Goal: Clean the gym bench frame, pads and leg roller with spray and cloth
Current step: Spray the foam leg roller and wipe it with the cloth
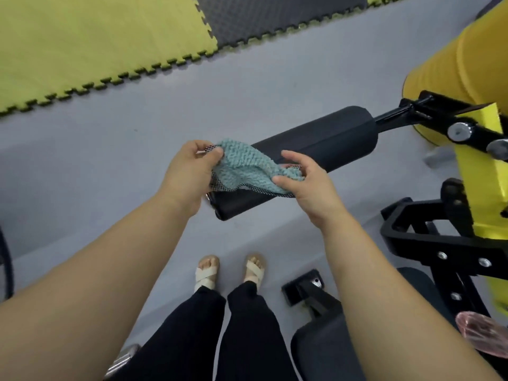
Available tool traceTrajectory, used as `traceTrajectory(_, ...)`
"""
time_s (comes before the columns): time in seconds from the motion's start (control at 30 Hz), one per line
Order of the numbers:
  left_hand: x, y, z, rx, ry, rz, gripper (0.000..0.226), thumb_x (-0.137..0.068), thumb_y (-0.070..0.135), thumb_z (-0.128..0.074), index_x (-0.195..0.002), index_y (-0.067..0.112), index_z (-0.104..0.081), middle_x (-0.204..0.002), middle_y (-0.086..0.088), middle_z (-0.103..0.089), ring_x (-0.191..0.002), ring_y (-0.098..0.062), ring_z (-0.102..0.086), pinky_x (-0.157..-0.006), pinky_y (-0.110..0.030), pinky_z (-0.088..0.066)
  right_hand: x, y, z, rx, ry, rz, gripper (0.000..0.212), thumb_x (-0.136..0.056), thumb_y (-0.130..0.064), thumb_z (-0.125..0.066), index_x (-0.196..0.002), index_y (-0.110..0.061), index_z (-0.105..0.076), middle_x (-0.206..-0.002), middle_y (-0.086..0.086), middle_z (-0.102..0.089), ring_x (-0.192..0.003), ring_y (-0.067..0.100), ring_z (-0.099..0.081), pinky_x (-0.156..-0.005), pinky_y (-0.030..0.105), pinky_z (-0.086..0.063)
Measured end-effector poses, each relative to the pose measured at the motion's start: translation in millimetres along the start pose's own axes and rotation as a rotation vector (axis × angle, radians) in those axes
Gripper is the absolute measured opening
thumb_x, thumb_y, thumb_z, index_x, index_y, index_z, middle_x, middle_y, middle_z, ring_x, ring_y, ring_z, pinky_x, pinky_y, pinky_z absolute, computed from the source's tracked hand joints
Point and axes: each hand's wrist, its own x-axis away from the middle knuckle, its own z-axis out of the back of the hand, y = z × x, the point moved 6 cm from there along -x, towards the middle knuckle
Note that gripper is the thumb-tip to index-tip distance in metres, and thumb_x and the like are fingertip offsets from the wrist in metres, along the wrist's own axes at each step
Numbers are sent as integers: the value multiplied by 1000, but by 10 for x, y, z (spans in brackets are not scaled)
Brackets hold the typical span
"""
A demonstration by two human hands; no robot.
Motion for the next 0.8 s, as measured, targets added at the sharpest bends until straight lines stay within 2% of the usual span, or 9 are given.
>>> traceTrajectory(0.1, 21, 1, 16, 98, 37, 42, 14, -93, 13, -55, -83, 20, -48, -85, -2, -58, -71, -18, -59, -63, -31, -52, -66, -89, 8, 177, 145, -4, 14, -81, -15, -70, -89, -26, -65, -92, -3, -66, -85, 15, -63, -74, 30, -52)
traceTrajectory(0.2, 142, -67, -73, 41, 114, -24, 18, -90, 14, -58, -81, 23, -47, -81, 2, -57, -73, -18, -56, -61, -31, -50, -36, -54, -64, -80, 357, -87, 3, -88, -22, -61, -86, -24, -59, -96, 5, -65, -81, 22, -62, -62, 34, -51)
traceTrajectory(0.23, 210, -60, -143, -52, 119, -88, 19, -89, 15, -59, -80, 27, -47, -83, 4, -58, -75, -17, -57, -66, -33, -50, -32, -13, -178, -244, 292, -143, 5, -91, -26, -57, -93, -22, -59, -102, 7, -65, -87, 23, -63, -68, 36, -53)
traceTrajectory(0.33, 422, -79, -490, -316, -52, -217, 17, -88, 12, -54, -86, 28, -56, -90, 9, -65, -83, -11, -62, -77, -28, -51, 8, 73, -469, -567, 42, -221, 41, -90, -37, -58, -121, -12, -53, -109, 10, -66, -99, 23, -65, -86, 38, -52)
traceTrajectory(0.43, 481, -199, -665, -347, -207, -125, 29, -89, 6, -42, -93, 21, -67, -90, 6, -68, -84, -13, -64, -82, -30, -52, -18, 180, -328, -559, 134, -232, 27, -90, -17, -61, -116, -13, -54, -101, 10, -67, -87, 22, -67, -74, 33, -56)
traceTrajectory(0.53, 361, -285, -415, -235, -47, -29, 30, -91, 9, -40, -88, 24, -65, -95, 9, -68, -91, -14, -65, -81, -28, -53, -182, 171, 99, -219, 359, -74, 17, -91, -12, -58, -102, -25, -58, -104, 2, -65, -92, 15, -65, -70, 25, -52)
traceTrajectory(0.63, 117, -343, -59, -642, 224, -132, 29, -92, 19, -45, -118, 25, -56, -119, 6, -54, -112, -18, -49, -95, -32, -39, -439, -60, 329, 266, 446, 268, 25, -89, -14, -62, -112, -22, -60, -119, -3, -56, -111, 8, -53, -89, 14, -43)
traceTrajectory(0.7, -84, -518, 39, -768, 215, -66, 50, -93, 28, -48, -141, 21, -34, -147, -3, -28, -133, -23, -30, -106, -34, -29, -670, -37, 249, 536, 427, 372, 32, -88, -22, -63, -119, -18, -60, -134, 2, -47, -121, 14, -40, -95, 15, -35)
traceTrajectory(0.8, -275, -770, 9, -770, 42, 29, 83, -88, 38, -60, -150, 20, -8, -157, 1, -1, -141, -22, -20, -110, -35, -27, -920, 248, -59, 967, 367, 350, 38, -88, -40, -58, -123, -25, -58, -138, -1, -44, -121, 26, -34, -96, 34, -35)
